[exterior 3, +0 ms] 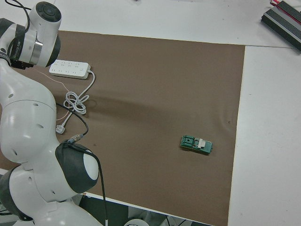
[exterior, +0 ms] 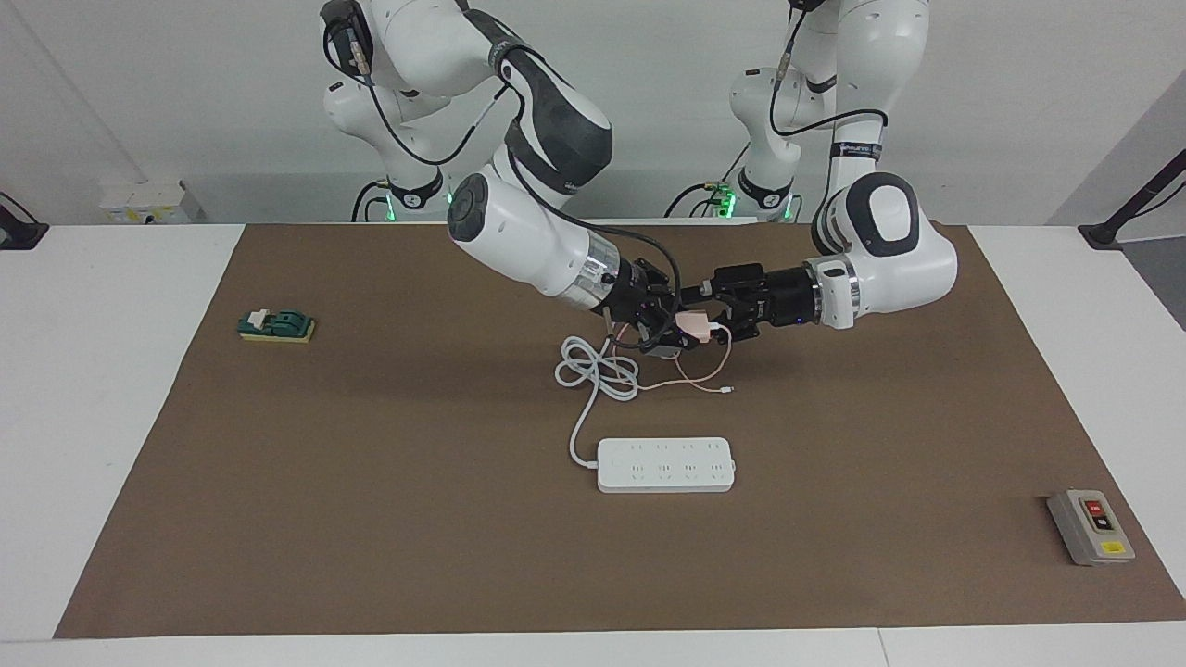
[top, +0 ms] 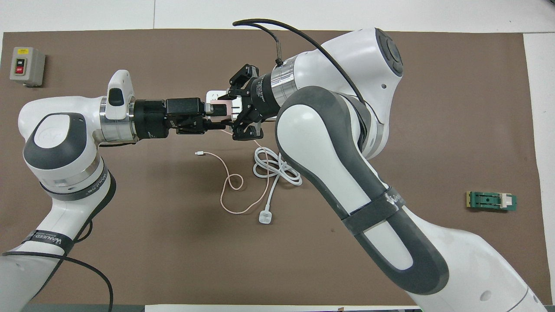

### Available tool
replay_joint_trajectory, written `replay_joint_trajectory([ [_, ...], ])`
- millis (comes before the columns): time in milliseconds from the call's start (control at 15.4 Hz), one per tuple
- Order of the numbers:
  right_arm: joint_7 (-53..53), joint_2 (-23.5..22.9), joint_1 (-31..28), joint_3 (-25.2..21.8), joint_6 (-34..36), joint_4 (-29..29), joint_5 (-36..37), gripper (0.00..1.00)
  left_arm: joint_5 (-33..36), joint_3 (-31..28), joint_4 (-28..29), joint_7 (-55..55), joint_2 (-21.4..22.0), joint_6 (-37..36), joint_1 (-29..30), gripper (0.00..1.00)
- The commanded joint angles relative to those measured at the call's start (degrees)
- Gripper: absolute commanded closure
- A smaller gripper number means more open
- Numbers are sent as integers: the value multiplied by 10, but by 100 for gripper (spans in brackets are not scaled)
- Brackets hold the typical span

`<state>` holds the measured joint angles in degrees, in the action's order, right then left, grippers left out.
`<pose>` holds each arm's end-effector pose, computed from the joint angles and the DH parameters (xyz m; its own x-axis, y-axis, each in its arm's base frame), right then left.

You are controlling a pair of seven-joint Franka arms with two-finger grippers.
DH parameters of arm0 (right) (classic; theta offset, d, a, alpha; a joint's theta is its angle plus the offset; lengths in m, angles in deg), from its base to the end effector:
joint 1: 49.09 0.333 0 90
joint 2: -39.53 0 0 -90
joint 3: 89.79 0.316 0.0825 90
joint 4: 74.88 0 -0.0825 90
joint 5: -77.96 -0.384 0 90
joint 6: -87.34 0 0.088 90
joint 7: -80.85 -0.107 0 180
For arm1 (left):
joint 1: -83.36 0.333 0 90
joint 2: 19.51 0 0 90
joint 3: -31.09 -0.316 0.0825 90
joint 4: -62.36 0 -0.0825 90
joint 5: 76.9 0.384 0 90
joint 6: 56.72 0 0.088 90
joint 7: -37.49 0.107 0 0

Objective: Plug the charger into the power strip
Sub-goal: 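Close the left gripper on the pink charger beside the right gripper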

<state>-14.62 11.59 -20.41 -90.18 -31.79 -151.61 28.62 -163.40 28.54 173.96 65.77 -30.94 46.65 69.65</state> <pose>0.6238 0.3806 0.4914 0.0463 -0.6746 -0.7367 -0.9986 -0.0503 -0.0167 0.5723 -0.1994 0.4212 0.9981 -0.0196 -0.0584 0.0538 -0.1858 0.9811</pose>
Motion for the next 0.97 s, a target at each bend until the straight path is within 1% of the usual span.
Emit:
replay_joint_trajectory([
  [0, -16, -5, 0, 0, 3, 11, -12, 100, 2, -3, -31, 0, -25, -30, 11, 0],
  [194, -16, -5, 0, 0, 3, 11, -12, 100, 0, -3, -32, 1, -25, -43, 11, 1],
  [259, -16, -5, 0, 0, 3, 11, -12, 100, 0, -2, -32, 3, -24, -50, 17, 11],
  [324, -16, -5, 0, 0, 3, 11, -12, 100, 0, -2, -34, 4, -25, -60, 21, 29],
  [389, -16, -5, 0, 0, 4, 11, -12, 100, 0, -3, -34, 4, -25, -67, 22, 30],
  [518, -16, -5, 0, 0, 4, 11, -12, 100, 0, -2, -32, 9, -24, -69, 21, 29],
  [648, -16, -5, 0, 0, 4, 11, -12, 100, -2, -3, -31, 19, -24, -69, 21, 31],
  [713, -16, -5, 0, 0, 4, 11, -12, 100, -1, -3, -31, 19, -24, -70, 22, 42],
  [778, -16, -5, 0, 0, 4, 11, -12, 100, 0, -3, -31, 19, -23, -71, 22, 63],
  [907, -16, -5, 0, 0, 4, 11, -13, 100, 1, -3, -28, 21, -23, -72, 22, 63],
])
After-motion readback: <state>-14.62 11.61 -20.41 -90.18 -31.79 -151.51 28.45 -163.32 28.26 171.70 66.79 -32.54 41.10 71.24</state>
